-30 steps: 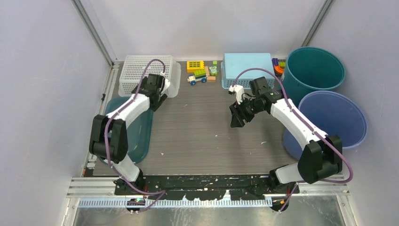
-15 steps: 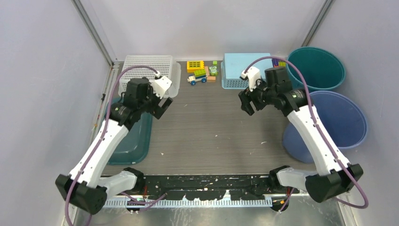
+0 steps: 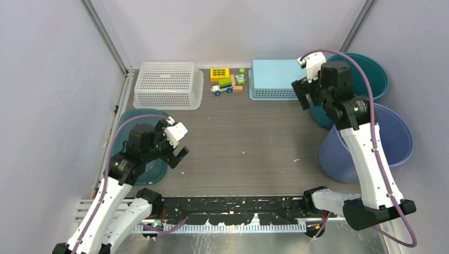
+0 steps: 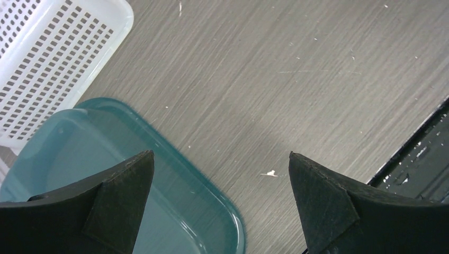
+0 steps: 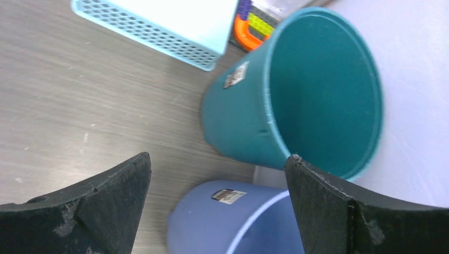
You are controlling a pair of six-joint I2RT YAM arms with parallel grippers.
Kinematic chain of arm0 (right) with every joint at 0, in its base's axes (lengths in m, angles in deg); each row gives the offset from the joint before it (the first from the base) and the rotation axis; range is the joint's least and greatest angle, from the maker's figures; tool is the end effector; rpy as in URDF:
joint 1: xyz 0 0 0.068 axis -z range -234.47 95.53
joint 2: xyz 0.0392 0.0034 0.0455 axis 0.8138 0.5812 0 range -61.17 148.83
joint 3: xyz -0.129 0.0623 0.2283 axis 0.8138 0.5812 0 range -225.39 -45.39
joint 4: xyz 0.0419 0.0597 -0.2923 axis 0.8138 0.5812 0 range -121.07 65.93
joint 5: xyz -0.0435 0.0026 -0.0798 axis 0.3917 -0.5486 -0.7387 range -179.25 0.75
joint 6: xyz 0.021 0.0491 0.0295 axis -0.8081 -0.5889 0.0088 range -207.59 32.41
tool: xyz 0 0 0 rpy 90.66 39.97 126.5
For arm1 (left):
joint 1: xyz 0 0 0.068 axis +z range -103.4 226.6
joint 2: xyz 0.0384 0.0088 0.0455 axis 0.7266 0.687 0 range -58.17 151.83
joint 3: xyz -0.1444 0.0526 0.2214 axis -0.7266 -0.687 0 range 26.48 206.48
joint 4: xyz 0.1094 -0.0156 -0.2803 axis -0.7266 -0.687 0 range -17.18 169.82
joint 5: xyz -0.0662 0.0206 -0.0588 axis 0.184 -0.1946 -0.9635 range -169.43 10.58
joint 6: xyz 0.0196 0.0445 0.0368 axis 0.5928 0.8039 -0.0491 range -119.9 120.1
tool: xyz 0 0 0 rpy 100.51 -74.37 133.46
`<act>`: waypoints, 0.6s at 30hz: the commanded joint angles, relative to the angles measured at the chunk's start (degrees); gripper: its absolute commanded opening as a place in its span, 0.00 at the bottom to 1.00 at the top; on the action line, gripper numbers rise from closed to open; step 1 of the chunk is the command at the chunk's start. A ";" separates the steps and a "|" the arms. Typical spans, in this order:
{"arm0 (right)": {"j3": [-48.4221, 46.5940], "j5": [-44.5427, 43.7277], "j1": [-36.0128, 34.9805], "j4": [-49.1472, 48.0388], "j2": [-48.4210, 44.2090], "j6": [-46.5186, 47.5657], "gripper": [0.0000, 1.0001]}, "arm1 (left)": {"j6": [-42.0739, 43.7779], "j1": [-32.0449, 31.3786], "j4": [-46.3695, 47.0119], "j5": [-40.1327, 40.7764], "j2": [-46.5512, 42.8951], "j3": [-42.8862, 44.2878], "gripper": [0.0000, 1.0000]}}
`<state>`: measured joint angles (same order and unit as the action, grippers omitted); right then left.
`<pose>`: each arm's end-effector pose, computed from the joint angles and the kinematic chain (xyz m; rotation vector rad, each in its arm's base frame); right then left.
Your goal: Turn the large container upside down
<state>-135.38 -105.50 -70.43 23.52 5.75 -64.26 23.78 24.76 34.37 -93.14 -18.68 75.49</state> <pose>0.2524 0.0589 0.4594 -0.5511 2.0460 -0.3769 0.1704 -0.0799 0.3164 0.9685 1.9617 -0.2447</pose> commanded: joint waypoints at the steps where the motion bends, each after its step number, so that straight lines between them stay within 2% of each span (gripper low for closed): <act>1: -7.56 -5.73 4.47 0.36 5.09 2.33 1.00 | 0.99 0.24 1.63 -4.45 -4.95 -3.39 1.00; 9: -18.33 -1.47 12.87 5.34 17.72 2.76 0.97 | 0.96 0.49 0.57 -7.39 -7.73 -6.39 1.00; 18: -24.17 3.33 18.73 9.55 28.13 2.25 0.87 | 0.49 0.66 0.38 -8.37 -10.36 -9.06 1.00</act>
<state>-155.97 -104.54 -52.97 30.47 32.24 -62.25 24.46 25.00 34.02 -99.81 -27.75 67.43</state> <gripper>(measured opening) 0.895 0.996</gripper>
